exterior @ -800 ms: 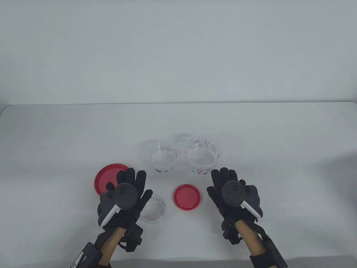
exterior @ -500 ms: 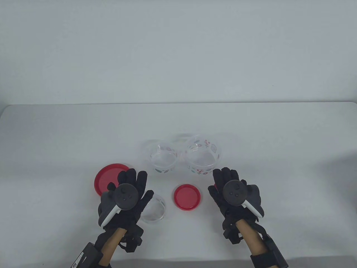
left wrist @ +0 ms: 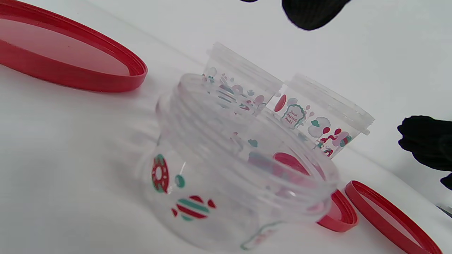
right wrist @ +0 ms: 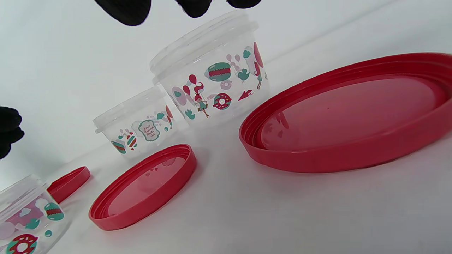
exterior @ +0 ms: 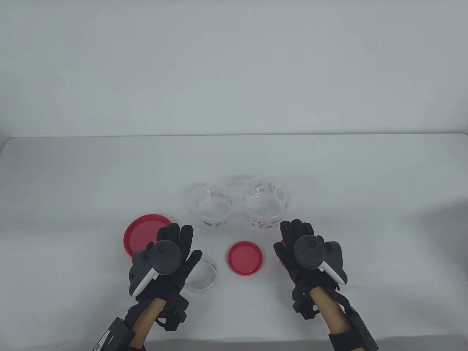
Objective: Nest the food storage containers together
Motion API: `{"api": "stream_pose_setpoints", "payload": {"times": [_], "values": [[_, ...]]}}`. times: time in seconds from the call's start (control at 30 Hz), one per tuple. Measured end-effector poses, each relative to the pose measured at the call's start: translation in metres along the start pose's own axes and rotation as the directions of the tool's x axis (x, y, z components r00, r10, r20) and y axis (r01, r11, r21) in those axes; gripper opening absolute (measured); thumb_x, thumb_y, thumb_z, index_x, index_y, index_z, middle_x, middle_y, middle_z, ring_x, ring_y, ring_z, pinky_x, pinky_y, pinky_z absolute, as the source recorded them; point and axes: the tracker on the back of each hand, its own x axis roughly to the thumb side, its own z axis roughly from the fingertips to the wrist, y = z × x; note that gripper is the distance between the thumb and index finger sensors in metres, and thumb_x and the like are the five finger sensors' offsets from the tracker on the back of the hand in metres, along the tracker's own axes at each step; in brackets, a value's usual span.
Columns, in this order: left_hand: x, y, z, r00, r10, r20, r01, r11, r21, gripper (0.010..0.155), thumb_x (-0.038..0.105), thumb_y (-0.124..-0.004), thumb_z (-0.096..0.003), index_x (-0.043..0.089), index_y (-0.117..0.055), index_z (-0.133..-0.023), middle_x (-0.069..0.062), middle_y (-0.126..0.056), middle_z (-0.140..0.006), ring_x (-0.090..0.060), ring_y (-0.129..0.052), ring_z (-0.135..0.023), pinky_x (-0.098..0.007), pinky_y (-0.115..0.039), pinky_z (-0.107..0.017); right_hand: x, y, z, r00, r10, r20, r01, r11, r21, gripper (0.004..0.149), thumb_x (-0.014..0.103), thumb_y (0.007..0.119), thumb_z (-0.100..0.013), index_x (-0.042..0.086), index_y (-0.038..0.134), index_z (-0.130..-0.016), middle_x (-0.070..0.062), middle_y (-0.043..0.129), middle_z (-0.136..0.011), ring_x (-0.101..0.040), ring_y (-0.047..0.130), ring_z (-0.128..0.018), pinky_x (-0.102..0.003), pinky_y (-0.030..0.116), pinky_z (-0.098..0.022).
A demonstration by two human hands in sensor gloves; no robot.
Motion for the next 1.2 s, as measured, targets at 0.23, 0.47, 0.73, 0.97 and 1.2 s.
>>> {"api": "stream_pose_setpoints", "payload": {"times": [0.23, 0.47, 0.73, 0.97, 1.2], "values": [[-0.001, -0.004, -0.003, 0.998, -0.045, -0.031, 0.044, 0.998, -0.04, 0.068, 0.051, -0.053, -0.0639, 0.028, -0.029, -0.123, -0.015, -0.04, -0.127, -0.044, -0.048, -0.106, -0.055, -0.049, -0.079, -0.002, -0.001, 0.0, 1.0, -0.012, -0.007, 0.012, 1.0, -0.002, 0.066, 0.044, 0.054, -0.064, 0.013, 0.028, -0.116, -0.022, 0.019, -0.118, -0.046, 0.015, -0.103, -0.068, 0.021, -0.064], [-0.002, -0.008, -0.007, 0.994, -0.092, -0.062, 0.086, 0.991, -0.098, 0.06, 0.046, -0.056, -0.0647, 0.026, -0.049, -0.12, -0.014, -0.064, -0.119, -0.037, -0.078, -0.084, -0.046, -0.072, -0.063, -0.003, -0.001, 0.0, 1.0, -0.021, -0.016, 0.021, 1.0, 0.01, 0.066, 0.044, 0.054, -0.064, 0.013, 0.028, -0.116, -0.022, 0.02, -0.118, -0.046, 0.016, -0.103, -0.068, 0.021, -0.064], [-0.003, -0.017, -0.011, 0.985, -0.148, -0.084, 0.134, 0.979, -0.152, 0.058, 0.044, -0.057, -0.065, 0.024, -0.052, -0.119, -0.015, -0.071, -0.114, -0.034, -0.085, -0.076, -0.044, -0.077, -0.057, -0.001, -0.004, 0.001, 0.998, -0.057, -0.011, 0.057, 0.998, 0.013, 0.066, 0.045, 0.053, -0.064, 0.013, 0.027, -0.116, -0.022, 0.02, -0.118, -0.046, 0.016, -0.103, -0.069, 0.022, -0.064], [-0.003, -0.019, -0.012, 0.984, -0.157, -0.084, 0.142, 0.977, -0.161, 0.057, 0.042, -0.058, -0.0654, 0.023, -0.051, -0.119, -0.016, -0.075, -0.11, -0.031, -0.089, -0.07, -0.041, -0.08, -0.053, -0.009, -0.008, 0.003, 0.985, -0.172, -0.033, 0.173, 0.984, 0.036, 0.067, 0.045, 0.053, -0.065, 0.012, 0.024, -0.116, -0.022, 0.016, -0.118, -0.047, 0.015, -0.102, -0.069, 0.025, -0.064], [-0.001, -0.021, -0.012, 0.979, -0.181, -0.094, 0.166, 0.975, -0.149, 0.056, 0.04, -0.058, -0.0654, 0.023, -0.052, -0.118, -0.014, -0.079, -0.106, -0.027, -0.092, -0.062, -0.039, -0.082, -0.049, -0.024, 0.002, 0.008, 0.957, -0.287, -0.039, 0.289, 0.955, 0.065, 0.068, 0.044, 0.053, -0.065, 0.01, 0.022, -0.115, -0.023, 0.015, -0.117, -0.047, 0.013, -0.101, -0.069, 0.024, -0.064]]}}
